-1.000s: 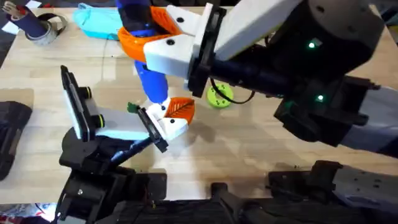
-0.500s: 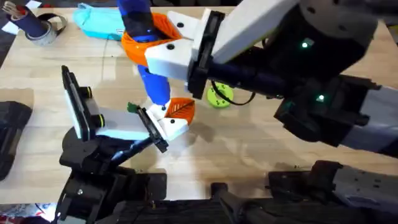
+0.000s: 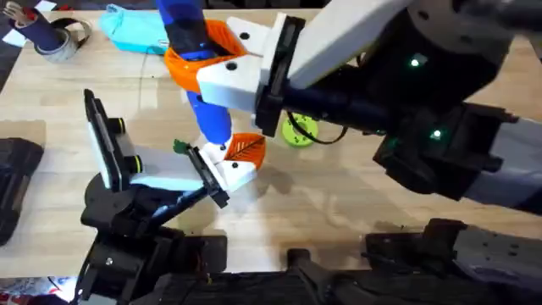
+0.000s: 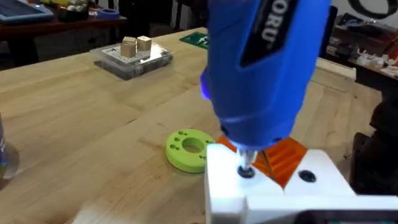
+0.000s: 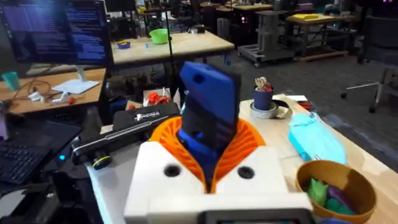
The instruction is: Pick up the gripper from the table and insert it into the empty holder that is missing its gripper. Then pick up a screw, insert it into the mounting hole, and use the screwdriver to tighten it. Finally, clean up the table by picking up the vegetable and placing it into the bucket.
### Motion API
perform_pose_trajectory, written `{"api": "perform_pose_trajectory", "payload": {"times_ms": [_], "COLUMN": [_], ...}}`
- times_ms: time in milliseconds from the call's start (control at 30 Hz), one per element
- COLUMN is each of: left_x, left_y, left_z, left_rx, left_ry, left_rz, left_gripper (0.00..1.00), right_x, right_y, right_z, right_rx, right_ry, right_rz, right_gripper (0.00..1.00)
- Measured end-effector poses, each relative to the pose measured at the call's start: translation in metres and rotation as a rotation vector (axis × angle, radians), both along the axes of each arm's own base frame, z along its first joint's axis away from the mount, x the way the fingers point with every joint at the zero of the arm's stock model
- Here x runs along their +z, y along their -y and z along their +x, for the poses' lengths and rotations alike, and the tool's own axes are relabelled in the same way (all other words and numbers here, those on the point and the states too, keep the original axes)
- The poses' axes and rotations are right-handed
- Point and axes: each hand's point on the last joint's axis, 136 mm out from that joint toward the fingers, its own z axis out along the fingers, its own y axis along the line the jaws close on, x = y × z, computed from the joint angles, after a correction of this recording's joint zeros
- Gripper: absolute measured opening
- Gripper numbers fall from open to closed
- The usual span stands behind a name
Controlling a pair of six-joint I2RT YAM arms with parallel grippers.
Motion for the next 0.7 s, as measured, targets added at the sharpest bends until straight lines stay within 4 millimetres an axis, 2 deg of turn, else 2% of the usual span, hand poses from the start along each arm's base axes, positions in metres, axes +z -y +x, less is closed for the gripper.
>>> {"api": "perform_pose_trajectory", "payload": {"times_ms": [100,267,467,600,700], "left_x": [0.000,0.000,0.000,0.000,0.000], "left_y": [0.000,0.000,0.000,0.000,0.000], "left_z": [0.000,0.000,0.000,0.000,0.000], "left_rx": [0.001,0.001,0.001,0.001,0.001], "left_ry": [0.001,0.001,0.001,0.001,0.001], "left_rz": [0.000,0.000,0.000,0.000,0.000], "left_gripper": [0.020,0.020,0.020,0.020,0.020], "right_x": [0.007,0.034,0.032,0.023,0.005], "right_y": [-0.001,0.002,0.002,0.010,0.030], "right_z": [-0.006,-0.017,-0.017,0.002,0.039], "right_rx": [0.033,0.074,0.081,0.026,-0.082], "right_ry": [0.030,0.118,0.123,0.171,0.188], "right_rz": [0.022,0.114,0.103,0.047,-0.045], "right_gripper": [0.025,0.025,0.025,0.025,0.025]}}
